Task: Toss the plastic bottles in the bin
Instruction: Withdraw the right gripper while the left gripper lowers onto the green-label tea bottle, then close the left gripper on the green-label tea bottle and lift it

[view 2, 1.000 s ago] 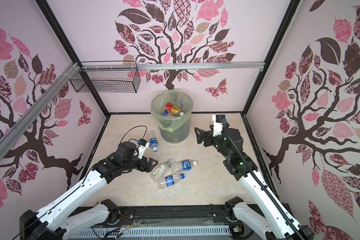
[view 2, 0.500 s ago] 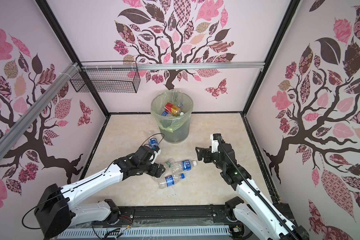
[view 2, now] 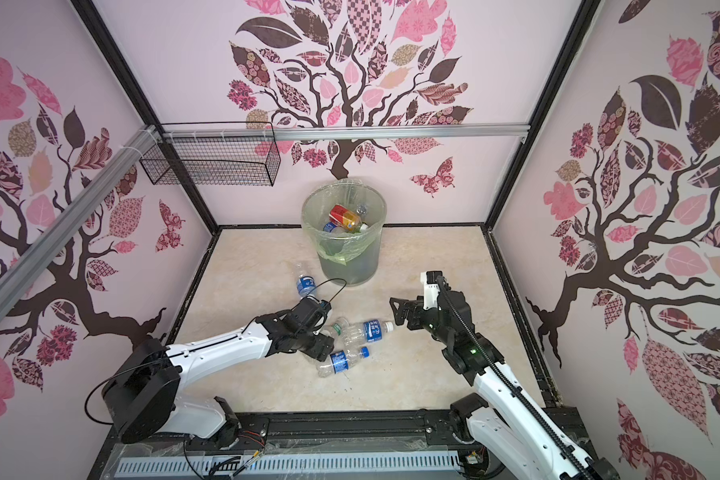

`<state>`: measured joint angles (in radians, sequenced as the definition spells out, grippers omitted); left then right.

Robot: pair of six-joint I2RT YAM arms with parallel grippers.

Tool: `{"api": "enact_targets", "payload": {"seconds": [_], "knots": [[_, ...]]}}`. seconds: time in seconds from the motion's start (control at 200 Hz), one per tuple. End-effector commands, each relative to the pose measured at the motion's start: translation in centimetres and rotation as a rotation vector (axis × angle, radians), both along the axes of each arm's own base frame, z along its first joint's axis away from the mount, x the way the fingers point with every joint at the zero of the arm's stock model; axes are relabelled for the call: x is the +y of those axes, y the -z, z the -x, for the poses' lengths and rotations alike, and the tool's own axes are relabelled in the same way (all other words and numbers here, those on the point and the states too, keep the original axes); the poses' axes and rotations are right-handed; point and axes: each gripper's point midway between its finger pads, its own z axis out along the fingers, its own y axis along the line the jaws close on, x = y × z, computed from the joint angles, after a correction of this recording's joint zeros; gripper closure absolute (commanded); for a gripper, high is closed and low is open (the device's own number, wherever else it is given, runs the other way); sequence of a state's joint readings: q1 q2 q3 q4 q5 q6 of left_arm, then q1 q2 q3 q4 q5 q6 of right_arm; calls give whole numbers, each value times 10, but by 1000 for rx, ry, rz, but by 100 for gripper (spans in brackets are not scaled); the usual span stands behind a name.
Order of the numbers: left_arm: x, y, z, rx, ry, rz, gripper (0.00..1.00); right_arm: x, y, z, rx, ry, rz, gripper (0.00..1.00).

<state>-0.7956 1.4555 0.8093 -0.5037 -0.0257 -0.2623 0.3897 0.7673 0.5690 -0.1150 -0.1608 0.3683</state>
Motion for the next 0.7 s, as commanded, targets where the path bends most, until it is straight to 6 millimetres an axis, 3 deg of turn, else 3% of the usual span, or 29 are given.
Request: {"api": "enact_targets", "payload": {"seconds": [0.0, 0.075, 0.285, 0.465, 0.695], "knots": [[-10, -5, -11, -42, 18, 12, 20, 3, -6, 2, -11, -10, -24, 3], [-10, -2, -13, -46, 16, 3, 21, 2, -5, 3, -11, -10, -18, 3], [-8, 0, -18, -65, 18, -26, 46, 0, -5, 5, -11, -9, -11, 3], [-1, -9, -23, -110, 5, -48, 49, 5, -4, 5, -5, -29, -33, 3], [3, -45, -31, -208, -34, -6, 49, 5, -1, 6, 7, -32, -32, 3]]}}
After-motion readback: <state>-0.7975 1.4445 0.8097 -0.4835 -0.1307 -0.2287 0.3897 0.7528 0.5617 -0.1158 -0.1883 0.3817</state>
